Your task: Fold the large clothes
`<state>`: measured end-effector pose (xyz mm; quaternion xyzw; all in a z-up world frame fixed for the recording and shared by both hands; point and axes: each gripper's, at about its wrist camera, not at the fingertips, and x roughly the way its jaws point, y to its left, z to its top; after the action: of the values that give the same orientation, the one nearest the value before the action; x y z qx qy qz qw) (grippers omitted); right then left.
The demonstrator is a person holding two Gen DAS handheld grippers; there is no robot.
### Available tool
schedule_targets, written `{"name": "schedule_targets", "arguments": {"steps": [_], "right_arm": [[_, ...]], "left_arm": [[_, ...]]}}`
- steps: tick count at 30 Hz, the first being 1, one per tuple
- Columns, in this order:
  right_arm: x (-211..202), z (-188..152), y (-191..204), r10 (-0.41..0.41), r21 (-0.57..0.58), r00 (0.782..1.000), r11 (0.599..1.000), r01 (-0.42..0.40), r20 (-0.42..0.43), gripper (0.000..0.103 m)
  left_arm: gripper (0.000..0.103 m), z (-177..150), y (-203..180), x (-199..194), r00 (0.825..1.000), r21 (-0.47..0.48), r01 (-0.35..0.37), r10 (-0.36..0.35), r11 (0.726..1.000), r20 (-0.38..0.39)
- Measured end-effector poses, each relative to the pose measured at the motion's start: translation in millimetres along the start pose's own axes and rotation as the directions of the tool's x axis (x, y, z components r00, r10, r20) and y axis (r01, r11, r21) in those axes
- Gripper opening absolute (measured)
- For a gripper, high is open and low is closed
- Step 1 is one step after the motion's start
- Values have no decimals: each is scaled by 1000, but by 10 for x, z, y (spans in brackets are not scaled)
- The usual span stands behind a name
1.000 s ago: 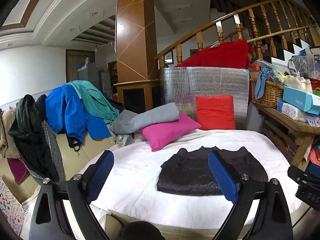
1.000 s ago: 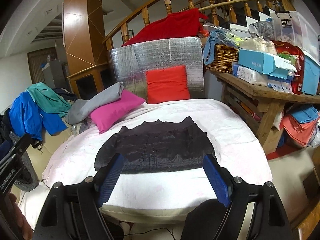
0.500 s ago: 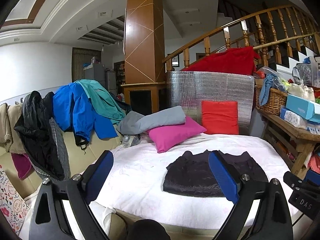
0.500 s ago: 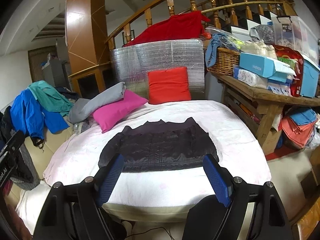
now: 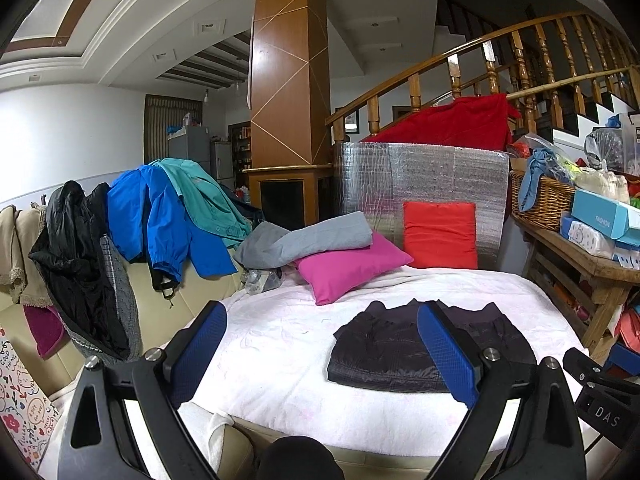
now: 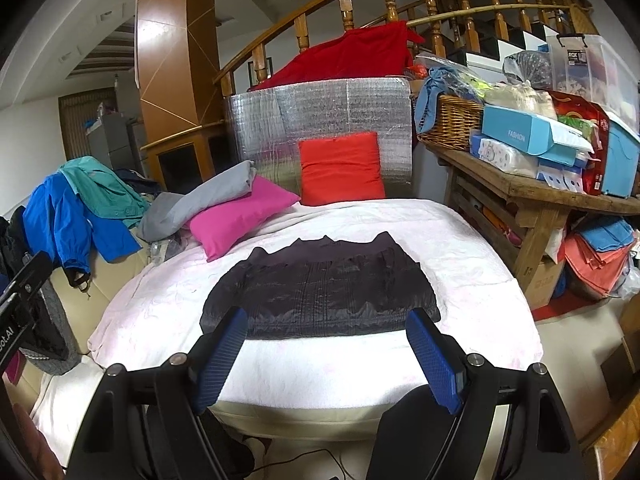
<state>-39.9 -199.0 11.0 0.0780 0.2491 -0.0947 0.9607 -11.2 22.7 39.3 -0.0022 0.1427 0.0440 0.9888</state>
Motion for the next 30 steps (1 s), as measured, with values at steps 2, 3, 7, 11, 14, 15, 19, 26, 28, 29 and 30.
{"name": "schedule_targets", "arguments": {"steps": [2,3,7,11,14,15,19,26,28,29,30], "right_arm": [[1,-6,2,0,0,1000,1000,0,0,84],[4,-7,-2,2,2,1000,1000,-2,-1,84],[30,-12,-8,4,2,1000,1000,-4,-9,84],[49,-16,-19,7,4,1000,1000,-7,-14,84],[56,-17,-30,8,8,1000,1000,-8,-14,84],[57,-15,-32,8,10,1000,1000,-8,-14,84],[57,-16,-50,8,16,1000,1000,-8,-14,84],[65,-13,-66,16,16,1000,1000,-15,-16,84],[65,-14,-65,15,17,1000,1000,-15,-16,84],[66,-13,-68,16,17,1000,1000,-16,-16,84],[67,-13,-69,16,17,1000,1000,-16,-16,84]], "left_arm": [[96,1,-2,6,1000,1,0,0,1000,0],[96,0,0,5,1000,2,-1,1,1000,0],[96,-5,-7,1,1000,3,-2,2,1000,-4],[96,-12,9,6,1000,4,0,0,1000,-9],[96,-14,12,23,1000,8,2,-2,1000,-14],[96,-15,14,20,1000,8,2,-2,1000,-15],[96,-7,11,35,1000,9,7,-6,1000,-17],[96,-11,7,32,1000,9,8,-8,1000,-18],[96,-12,5,34,1000,9,7,-7,1000,-18],[96,-13,5,32,1000,8,7,-7,1000,-17],[96,-12,7,36,1000,9,9,-9,1000,-18]]}}
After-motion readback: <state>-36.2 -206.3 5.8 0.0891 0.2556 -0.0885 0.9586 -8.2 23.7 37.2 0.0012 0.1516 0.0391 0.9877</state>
